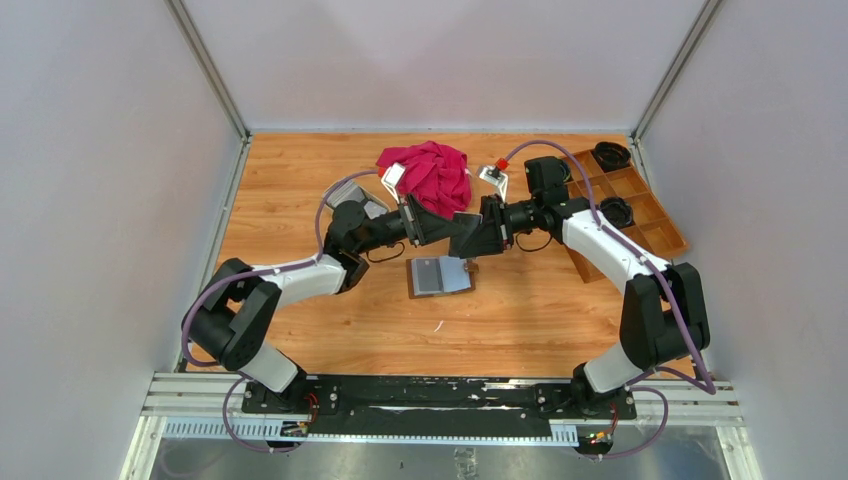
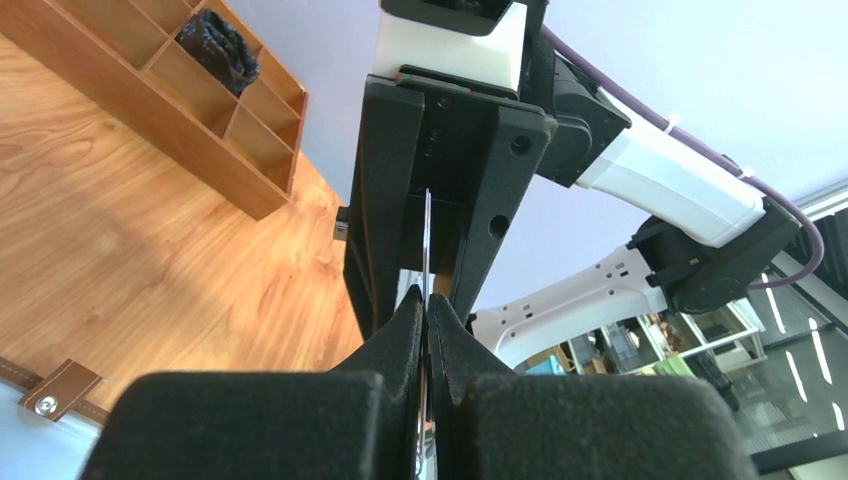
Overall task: Put the credit cards into the card holder
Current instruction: Place the credit card in the storage box.
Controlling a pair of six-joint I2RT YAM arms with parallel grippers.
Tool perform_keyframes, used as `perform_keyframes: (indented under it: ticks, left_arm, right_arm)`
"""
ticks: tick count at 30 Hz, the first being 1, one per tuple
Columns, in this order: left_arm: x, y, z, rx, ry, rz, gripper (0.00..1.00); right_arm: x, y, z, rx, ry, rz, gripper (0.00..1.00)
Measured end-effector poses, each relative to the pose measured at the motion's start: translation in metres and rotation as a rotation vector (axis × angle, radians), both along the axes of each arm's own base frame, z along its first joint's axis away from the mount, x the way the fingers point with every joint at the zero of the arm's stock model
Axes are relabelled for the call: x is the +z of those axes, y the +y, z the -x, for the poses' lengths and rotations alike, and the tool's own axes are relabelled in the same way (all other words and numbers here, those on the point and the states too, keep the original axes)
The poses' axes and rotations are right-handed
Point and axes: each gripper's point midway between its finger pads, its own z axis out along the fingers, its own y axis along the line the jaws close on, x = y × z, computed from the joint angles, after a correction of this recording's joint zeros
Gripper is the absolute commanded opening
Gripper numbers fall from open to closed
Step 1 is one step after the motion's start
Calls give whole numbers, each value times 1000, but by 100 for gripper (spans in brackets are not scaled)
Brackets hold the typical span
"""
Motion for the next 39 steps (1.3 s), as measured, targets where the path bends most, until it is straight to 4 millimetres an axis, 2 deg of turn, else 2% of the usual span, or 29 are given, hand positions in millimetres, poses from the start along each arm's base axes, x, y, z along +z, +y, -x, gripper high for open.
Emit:
perform_keyframes:
  ticks: [3,4,6,7,9,11,17,19,22,25,31,39]
  left_arm:
    - [2,1,0,-3,-4,7,0]
    - [3,1,0,-5,-3,9,4]
    - [4,2,1,-9,-9,13,23]
    - [5,2,1,-8,-14,14,27]
    - [4,2,0,0,-9,11,35]
    - [0,1,-3,20,-12,-10,35]
    - [-12,0,-10,70,-9,-65,27]
    - [-15,1,-12,80,-8,-77,19]
    - [-16,0,-14,85,-10,-87,0]
    - [-14,-1,-13,77,-22,-89,0]
    - [-4,-3,-5,38,-49,-58,0]
    - [12,1,6,-21,-58,8,0]
  right_arm:
    - [4,-1,3,20,7,-20,3]
    - [5,-1,4,24,10,-23,0]
    - [4,-1,3,18,15,-17,0]
    - [2,0,1,5,18,-5,0]
    - [-3,0,-5,-36,15,30,0]
    - [-9,0,-12,-78,16,66,0]
    - [-19,0,-23,-158,22,134,0]
    - [-20,-1,-25,-176,16,148,0]
    - [-17,-2,-25,-183,6,150,0]
    - [-14,-3,-22,-171,0,136,1]
    - [-4,-4,-13,-104,-4,73,24]
    - [10,-6,-1,-18,-14,-13,27]
